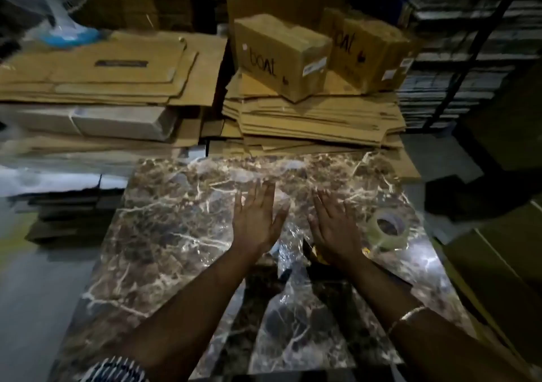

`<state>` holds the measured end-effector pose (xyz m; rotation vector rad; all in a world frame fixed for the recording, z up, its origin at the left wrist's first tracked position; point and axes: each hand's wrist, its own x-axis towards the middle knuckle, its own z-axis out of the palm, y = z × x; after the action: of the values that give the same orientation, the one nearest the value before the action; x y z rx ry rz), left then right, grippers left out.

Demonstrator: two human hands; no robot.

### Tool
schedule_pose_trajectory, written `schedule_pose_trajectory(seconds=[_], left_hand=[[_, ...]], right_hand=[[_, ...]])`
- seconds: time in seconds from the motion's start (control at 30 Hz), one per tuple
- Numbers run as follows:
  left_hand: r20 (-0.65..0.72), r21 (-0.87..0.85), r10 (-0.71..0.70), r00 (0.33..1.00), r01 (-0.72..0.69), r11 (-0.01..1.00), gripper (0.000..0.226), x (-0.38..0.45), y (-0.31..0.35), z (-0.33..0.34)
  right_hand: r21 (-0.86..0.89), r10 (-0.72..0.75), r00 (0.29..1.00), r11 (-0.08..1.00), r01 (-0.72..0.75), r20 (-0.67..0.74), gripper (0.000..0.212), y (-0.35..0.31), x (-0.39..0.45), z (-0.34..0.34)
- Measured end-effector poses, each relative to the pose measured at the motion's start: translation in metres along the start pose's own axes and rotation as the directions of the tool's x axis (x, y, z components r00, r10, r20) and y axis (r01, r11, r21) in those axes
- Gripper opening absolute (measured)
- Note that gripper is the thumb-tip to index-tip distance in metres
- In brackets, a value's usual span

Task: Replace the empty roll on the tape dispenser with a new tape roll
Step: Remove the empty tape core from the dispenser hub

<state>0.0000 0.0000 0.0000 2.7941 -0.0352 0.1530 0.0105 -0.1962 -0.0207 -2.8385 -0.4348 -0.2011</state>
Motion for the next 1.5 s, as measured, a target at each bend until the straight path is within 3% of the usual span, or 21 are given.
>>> schedule_pose_trajectory(seconds=[0.13,0.23,0.33,0.43,0.5,0.57,0.63,0.67,0.73,0.87,1.0,1.13,1.23,1.33,1.43,1.5], left_hand=[[0.087,0.008,-0.045,0.995,0.044,0.999,0.075,-0.022,-0.004,0.065],[0.117,-0.032,-0.046,0.992,0.050,0.998,0.076,-0.028,0.000,0.106],[0.121,-0.066,0.006,0.993,0.002,0.998,0.082,-0.024,0.002,0.134],[0.066,-0.293,-0.018,0.998,0.037,0.955,0.069,-0.014,0.006,0.154],[0.052,-0.373,0.018,0.998,0.003,0.928,0.059,-0.007,0.006,0.166],[0.023,-0.541,-0.073,0.997,0.073,0.838,0.068,0.001,0.004,0.173],[0.044,-0.757,-0.180,0.983,0.150,0.636,0.073,0.006,0.004,0.173],[0.035,-0.785,-0.181,0.983,0.139,0.604,0.077,0.009,0.004,0.176],[-0.032,-0.739,-0.121,0.992,0.058,0.672,0.079,0.011,0.004,0.178],[-0.090,-0.692,0.012,0.996,-0.071,0.718,0.072,0.002,-0.002,0.180],[-0.001,-0.679,0.041,0.999,-0.030,0.734,0.077,-0.007,-0.011,0.181],[0.046,-0.837,0.020,0.999,0.027,0.547,0.084,-0.020,-0.016,0.174],[0.042,-0.904,0.009,0.999,0.035,0.427,0.064,-0.025,-0.016,0.169],[0.068,-0.947,-0.021,0.997,0.072,0.313,0.071,-0.021,-0.018,0.175],[0.081,-0.966,-0.060,0.995,0.093,0.242,0.082,-0.009,-0.026,0.178],[0.037,-0.980,-0.100,0.994,0.056,0.190,0.069,-0.007,-0.032,0.168]], right_hand=[[-0.019,0.070,0.992,0.997,-0.069,0.107,0.060,0.030,-0.021,0.039],[0.026,0.095,0.993,0.995,-0.097,0.065,0.055,0.054,-0.030,0.062],[0.134,0.241,0.971,0.962,-0.237,-0.010,0.057,0.061,-0.029,0.066],[0.146,0.359,0.926,0.928,-0.341,-0.116,0.050,0.064,-0.020,0.066],[0.183,0.477,0.877,0.868,-0.461,-0.054,0.048,0.075,-0.013,0.068],[0.265,0.572,0.813,0.772,-0.578,0.109,0.045,0.085,-0.007,0.068],[0.392,0.594,0.772,0.670,-0.631,0.227,0.033,0.094,0.000,0.070],[0.457,0.594,0.763,0.622,-0.636,0.255,0.030,0.098,0.004,0.072],[0.554,0.575,0.770,0.560,-0.617,0.277,0.032,0.108,0.012,0.077],[0.423,0.472,0.819,0.702,-0.573,0.327,0.025,0.113,0.014,0.075],[0.415,0.433,0.832,0.725,-0.550,0.347,0.021,0.106,0.005,0.066],[0.370,0.439,0.832,0.751,-0.547,0.339,0.019,0.101,-0.002,0.065],[0.464,0.452,0.837,0.697,-0.547,0.308,0.020,0.091,-0.009,0.066],[0.553,0.467,0.849,0.651,-0.520,0.248,0.023,0.070,-0.011,0.068],[0.652,0.431,0.891,0.637,-0.411,0.141,0.025,0.047,-0.004,0.072],[0.716,0.399,0.915,0.620,-0.321,0.065,0.024,0.031,0.005,0.078]])
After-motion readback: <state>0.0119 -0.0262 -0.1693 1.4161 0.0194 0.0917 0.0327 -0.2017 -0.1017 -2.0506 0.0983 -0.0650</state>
